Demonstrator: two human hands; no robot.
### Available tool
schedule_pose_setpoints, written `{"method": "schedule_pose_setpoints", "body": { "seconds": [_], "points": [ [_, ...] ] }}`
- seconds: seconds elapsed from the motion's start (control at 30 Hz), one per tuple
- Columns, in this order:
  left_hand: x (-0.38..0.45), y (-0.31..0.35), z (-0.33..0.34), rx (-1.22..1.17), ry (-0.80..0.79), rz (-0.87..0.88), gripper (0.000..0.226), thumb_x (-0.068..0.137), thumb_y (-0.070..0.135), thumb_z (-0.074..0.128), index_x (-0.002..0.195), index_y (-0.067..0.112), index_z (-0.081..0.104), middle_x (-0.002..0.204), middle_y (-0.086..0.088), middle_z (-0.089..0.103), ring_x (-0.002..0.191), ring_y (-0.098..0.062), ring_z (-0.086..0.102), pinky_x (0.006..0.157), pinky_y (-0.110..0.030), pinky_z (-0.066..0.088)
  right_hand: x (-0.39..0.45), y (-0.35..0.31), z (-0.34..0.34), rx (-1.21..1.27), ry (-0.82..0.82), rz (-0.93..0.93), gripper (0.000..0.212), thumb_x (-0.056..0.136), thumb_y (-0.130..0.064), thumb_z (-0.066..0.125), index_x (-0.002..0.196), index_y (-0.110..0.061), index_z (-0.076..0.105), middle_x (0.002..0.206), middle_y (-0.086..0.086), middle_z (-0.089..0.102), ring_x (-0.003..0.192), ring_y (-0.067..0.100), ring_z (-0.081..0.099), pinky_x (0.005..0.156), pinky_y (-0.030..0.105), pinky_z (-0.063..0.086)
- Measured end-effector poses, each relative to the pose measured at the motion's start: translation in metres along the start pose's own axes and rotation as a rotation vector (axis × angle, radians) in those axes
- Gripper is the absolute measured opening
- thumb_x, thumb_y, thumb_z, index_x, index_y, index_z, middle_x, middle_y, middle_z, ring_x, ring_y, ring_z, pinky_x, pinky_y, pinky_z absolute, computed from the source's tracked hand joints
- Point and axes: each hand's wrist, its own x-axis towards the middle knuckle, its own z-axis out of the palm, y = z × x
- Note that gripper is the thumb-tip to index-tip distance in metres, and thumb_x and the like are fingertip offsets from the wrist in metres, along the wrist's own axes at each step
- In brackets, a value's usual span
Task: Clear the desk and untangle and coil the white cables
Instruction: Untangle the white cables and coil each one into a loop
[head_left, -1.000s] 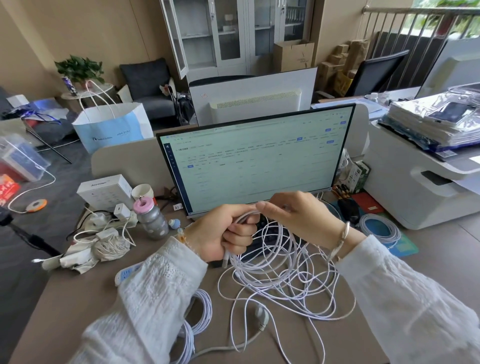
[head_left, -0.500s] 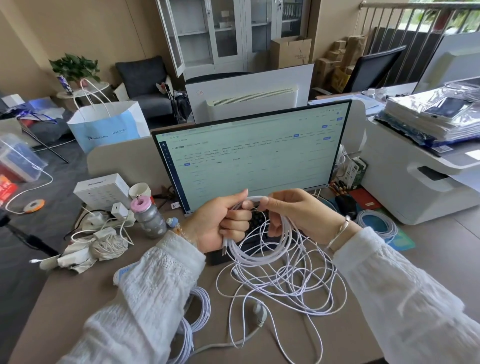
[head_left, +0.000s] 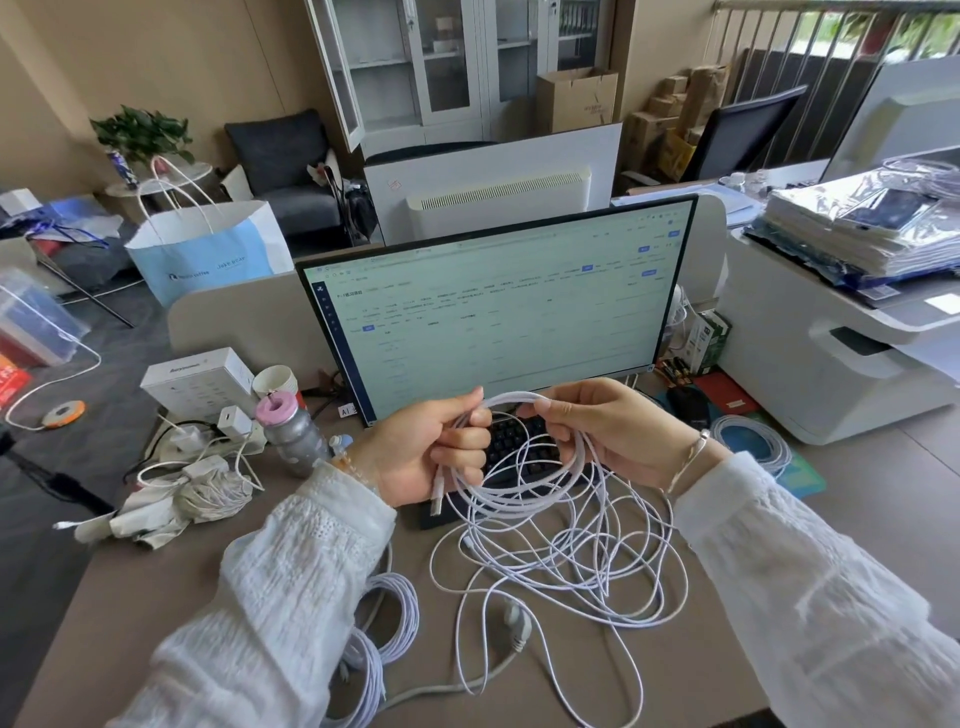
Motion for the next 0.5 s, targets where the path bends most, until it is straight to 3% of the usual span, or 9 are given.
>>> {"method": "schedule_pose_setpoints", "body": {
  "seconds": [0.13,0.2,0.3,0.37,0.43,0.5],
  "points": [
    [0.005,-0.003,0.007,-0.109,0.047,0.114,0.028,0.09,0.033,0.047,0.068,0.017,0.043,0.043,0.01,0.023,0.038,-0.005,0.009,0.031,-0.015,0.019,0.002,0.004,0.004,0.119,0.028,-0.005,0.038,0.084,-0.029,0.061,0.107,0.001,0.066,0.061,0.004,0.054,0.056,0.018,0.054,0.052,0.022,0.046],
    [0.004,-0.004,0.005,-0.136,0.063,0.149,0.027,0.09,0.033,0.047,0.068,0.017,0.042,0.043,0.01,0.023,0.037,-0.004,0.009,0.029,-0.015,0.016,0.001,0.006,0.0,0.1,0.008,0.029,0.046,0.086,-0.038,0.056,0.113,-0.002,0.064,0.081,0.012,0.068,0.073,0.026,0.065,0.063,0.029,0.054],
    [-0.001,0.003,-0.006,-0.202,0.095,0.222,0.028,0.092,0.033,0.046,0.068,0.018,0.04,0.043,0.01,0.024,0.041,-0.004,0.006,0.031,-0.015,0.013,-0.001,0.017,-0.012,-0.034,0.015,0.107,0.056,0.09,-0.049,0.045,0.116,-0.003,0.064,0.107,0.018,0.07,0.094,0.031,0.067,0.085,0.038,0.054],
    [-0.007,0.011,-0.017,-0.258,0.13,0.29,0.03,0.095,0.032,0.042,0.069,0.018,0.039,0.043,0.01,0.024,0.042,-0.004,0.005,0.032,-0.015,0.011,-0.002,0.029,-0.019,-0.106,0.054,0.143,0.048,0.088,-0.043,0.054,0.113,-0.003,0.064,0.104,0.017,0.07,0.09,0.03,0.067,0.086,0.04,0.054],
    [-0.011,0.022,-0.027,-0.298,0.184,0.375,0.032,0.098,0.031,0.04,0.069,0.019,0.039,0.044,0.01,0.024,0.043,-0.005,0.005,0.033,-0.015,0.01,-0.004,0.043,-0.022,-0.2,0.076,0.162,0.03,0.087,-0.024,0.065,0.109,-0.003,0.064,0.094,0.013,0.071,0.082,0.025,0.066,0.085,0.041,0.055],
    [-0.014,0.032,-0.035,-0.32,0.255,0.464,0.032,0.099,0.03,0.039,0.069,0.018,0.039,0.045,0.01,0.023,0.037,-0.006,0.008,0.033,-0.016,0.012,-0.005,0.057,-0.021,-0.304,0.081,0.188,0.017,0.087,-0.009,0.067,0.102,-0.002,0.062,0.082,0.007,0.072,0.071,0.018,0.067,0.077,0.035,0.058]
  ]
}}
